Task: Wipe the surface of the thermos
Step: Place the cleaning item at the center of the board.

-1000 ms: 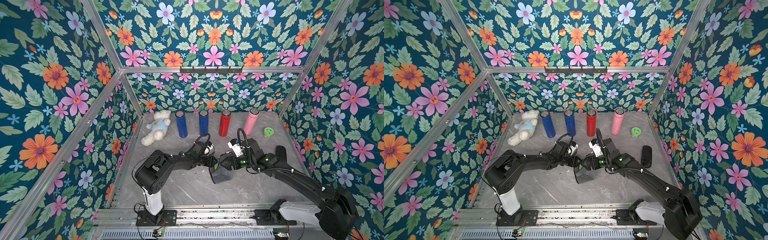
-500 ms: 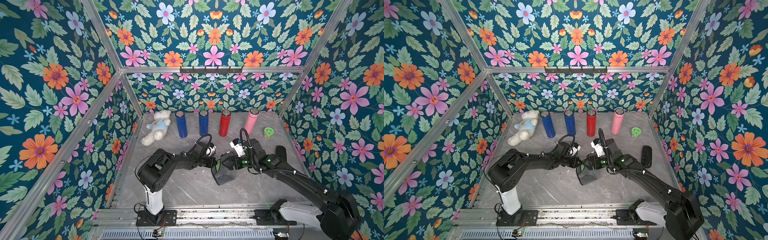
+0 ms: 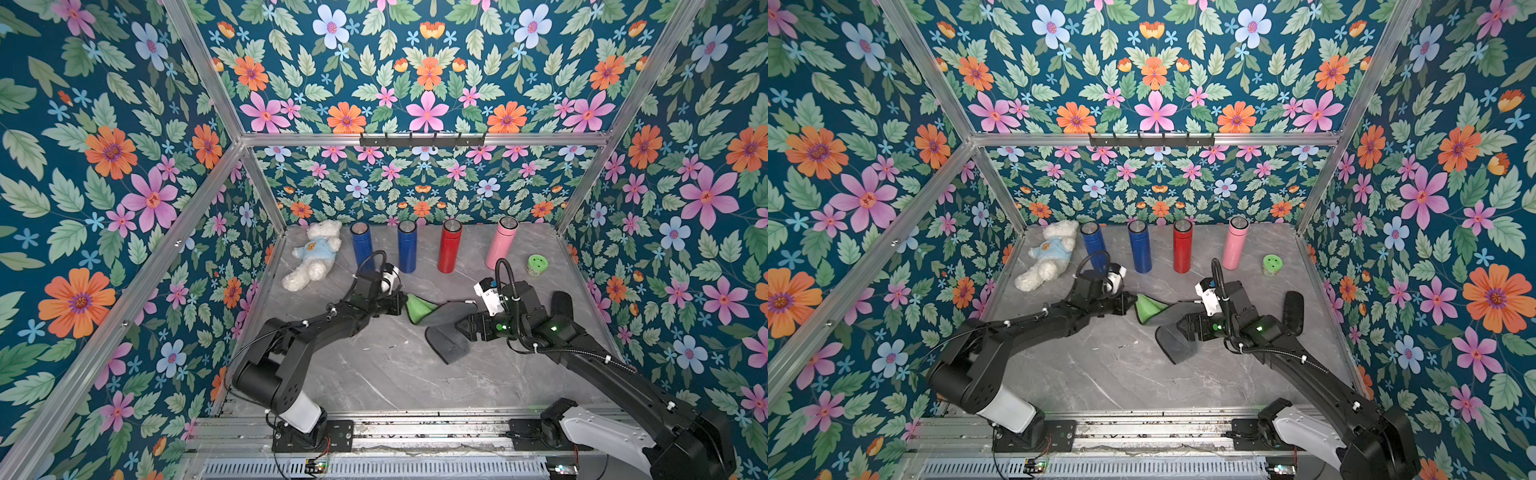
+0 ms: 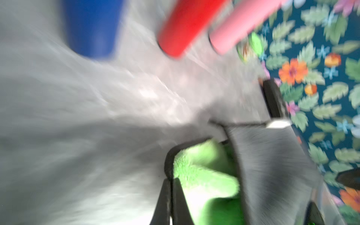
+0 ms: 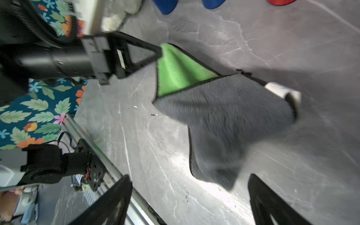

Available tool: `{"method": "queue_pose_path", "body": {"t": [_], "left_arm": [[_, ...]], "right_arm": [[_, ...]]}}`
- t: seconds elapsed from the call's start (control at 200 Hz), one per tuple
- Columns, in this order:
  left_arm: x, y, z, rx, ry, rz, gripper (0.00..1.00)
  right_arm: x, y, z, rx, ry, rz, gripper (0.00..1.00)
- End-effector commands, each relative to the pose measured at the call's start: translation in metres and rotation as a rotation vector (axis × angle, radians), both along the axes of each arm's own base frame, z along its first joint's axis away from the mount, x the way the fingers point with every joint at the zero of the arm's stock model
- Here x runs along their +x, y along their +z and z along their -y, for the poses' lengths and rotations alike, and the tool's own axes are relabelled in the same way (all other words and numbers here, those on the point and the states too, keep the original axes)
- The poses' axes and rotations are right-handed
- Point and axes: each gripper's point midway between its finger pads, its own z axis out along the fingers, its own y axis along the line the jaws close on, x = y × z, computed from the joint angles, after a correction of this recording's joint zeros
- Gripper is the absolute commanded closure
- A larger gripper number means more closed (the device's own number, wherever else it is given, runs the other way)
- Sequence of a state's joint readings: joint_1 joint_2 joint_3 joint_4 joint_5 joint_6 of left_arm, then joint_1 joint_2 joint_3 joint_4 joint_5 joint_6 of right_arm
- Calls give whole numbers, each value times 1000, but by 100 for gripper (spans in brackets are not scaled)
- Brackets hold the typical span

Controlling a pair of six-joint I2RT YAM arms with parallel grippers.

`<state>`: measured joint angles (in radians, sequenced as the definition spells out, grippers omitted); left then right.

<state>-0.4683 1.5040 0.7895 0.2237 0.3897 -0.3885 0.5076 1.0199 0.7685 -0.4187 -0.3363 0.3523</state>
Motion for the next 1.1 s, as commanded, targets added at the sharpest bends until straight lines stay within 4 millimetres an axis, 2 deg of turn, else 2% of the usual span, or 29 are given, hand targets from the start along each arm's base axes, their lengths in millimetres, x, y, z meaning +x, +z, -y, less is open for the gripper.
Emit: {"method": "queue_pose_path", "body": {"t": [0.0, 0.14, 0.28, 0.38, 0.5, 0.61, 0.66, 0.975, 1.095], "left_arm": [[10, 36, -33, 122, 75, 101, 100], [15, 105, -36, 141, 64, 225, 100], [11, 150, -25, 103, 2, 284, 100], [-3, 171, -13, 49, -51, 316, 100], [-27, 175, 6, 6, -141, 314, 100], [-48, 160, 28, 1, -215, 283, 100], [-51, 143, 32, 36, -211, 263, 100], [-37, 24, 0, 258, -45, 194, 100], [-36, -8, 1, 313, -70, 180, 100]], "right_arm": [[-3, -2, 18, -36, -43, 2, 6], [-3, 6, 30, -57, -72, 30, 5], [3, 17, 33, -52, -102, 65, 3], [15, 28, 30, -43, -117, 90, 3], [35, 39, 22, -31, -117, 112, 4], [52, 46, 16, -28, -111, 122, 5], [60, 50, 16, -30, -119, 125, 5], [129, 73, 26, -89, -202, 153, 13], [156, 81, 19, -106, -198, 169, 15]]}}
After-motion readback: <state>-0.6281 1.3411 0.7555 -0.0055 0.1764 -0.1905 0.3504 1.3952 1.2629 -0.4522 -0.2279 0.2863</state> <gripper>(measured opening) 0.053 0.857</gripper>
